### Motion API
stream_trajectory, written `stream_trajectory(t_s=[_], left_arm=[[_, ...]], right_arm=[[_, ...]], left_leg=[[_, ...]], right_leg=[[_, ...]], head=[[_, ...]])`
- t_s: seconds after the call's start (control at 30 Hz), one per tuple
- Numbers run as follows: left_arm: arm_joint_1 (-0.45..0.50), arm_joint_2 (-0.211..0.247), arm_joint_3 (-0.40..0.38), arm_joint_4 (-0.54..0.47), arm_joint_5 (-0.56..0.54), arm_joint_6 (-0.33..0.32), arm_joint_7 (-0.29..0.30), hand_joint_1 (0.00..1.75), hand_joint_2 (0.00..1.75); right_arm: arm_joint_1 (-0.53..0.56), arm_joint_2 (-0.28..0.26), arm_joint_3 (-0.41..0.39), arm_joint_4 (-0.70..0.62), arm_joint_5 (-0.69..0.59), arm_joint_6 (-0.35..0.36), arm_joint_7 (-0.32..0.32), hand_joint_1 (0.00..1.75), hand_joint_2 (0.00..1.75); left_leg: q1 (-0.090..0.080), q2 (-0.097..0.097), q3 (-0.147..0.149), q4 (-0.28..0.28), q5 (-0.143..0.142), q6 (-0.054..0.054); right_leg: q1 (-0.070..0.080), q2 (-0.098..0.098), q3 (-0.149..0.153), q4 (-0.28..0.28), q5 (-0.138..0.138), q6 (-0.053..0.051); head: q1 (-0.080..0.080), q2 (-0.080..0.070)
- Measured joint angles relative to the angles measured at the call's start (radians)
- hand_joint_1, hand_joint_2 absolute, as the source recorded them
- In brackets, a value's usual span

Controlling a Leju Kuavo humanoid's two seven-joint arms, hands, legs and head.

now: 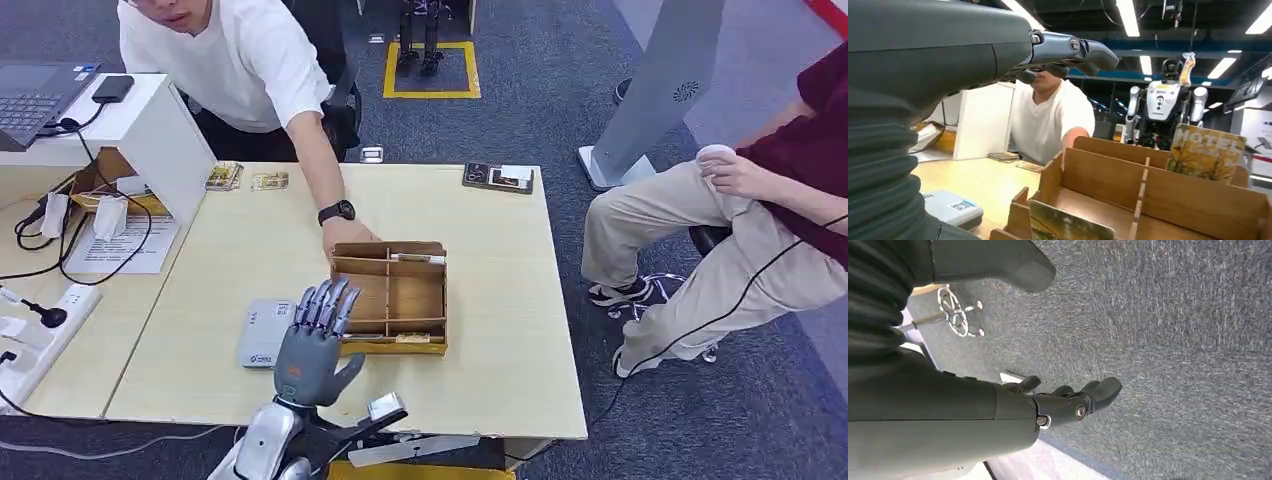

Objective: Pass the card to the sensor for recognition and then transmit it.

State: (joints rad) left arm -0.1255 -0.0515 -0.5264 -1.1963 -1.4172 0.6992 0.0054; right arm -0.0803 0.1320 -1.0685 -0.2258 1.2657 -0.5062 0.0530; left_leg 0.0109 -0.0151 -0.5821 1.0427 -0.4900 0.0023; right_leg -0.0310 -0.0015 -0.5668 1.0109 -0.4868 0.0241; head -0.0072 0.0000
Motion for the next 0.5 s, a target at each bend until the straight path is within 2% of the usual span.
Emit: stream_trajectory(t_s=[0.2, 0.5], left_arm=[[0.003, -0.002, 0.014, 0.005, -0.042, 0.0, 0.048, 0.0, 1.75], [0.006, -0.003, 0.023, 0.026, -0.031, 0.0, 0.035, 0.0, 1.75]], right_arm=[[0.0, 0.0, 0.0, 0.0, 0.0, 0.0, 0.002, 0.0, 1.75], [0.0, 0.0, 0.0, 0.0, 0.002, 0.0, 0.002, 0.0, 1.75]], left_leg=[[0.0, 0.0, 0.0, 0.0, 0.0, 0.0], [0.0, 0.0, 0.0, 0.0, 0.0, 0.0]], right_leg=[[0.0, 0.0, 0.0, 0.0, 0.0, 0.0], [0.0, 0.0, 0.0, 0.0, 0.0, 0.0]], head=[[0.0, 0.0], [0.0, 0.0]])
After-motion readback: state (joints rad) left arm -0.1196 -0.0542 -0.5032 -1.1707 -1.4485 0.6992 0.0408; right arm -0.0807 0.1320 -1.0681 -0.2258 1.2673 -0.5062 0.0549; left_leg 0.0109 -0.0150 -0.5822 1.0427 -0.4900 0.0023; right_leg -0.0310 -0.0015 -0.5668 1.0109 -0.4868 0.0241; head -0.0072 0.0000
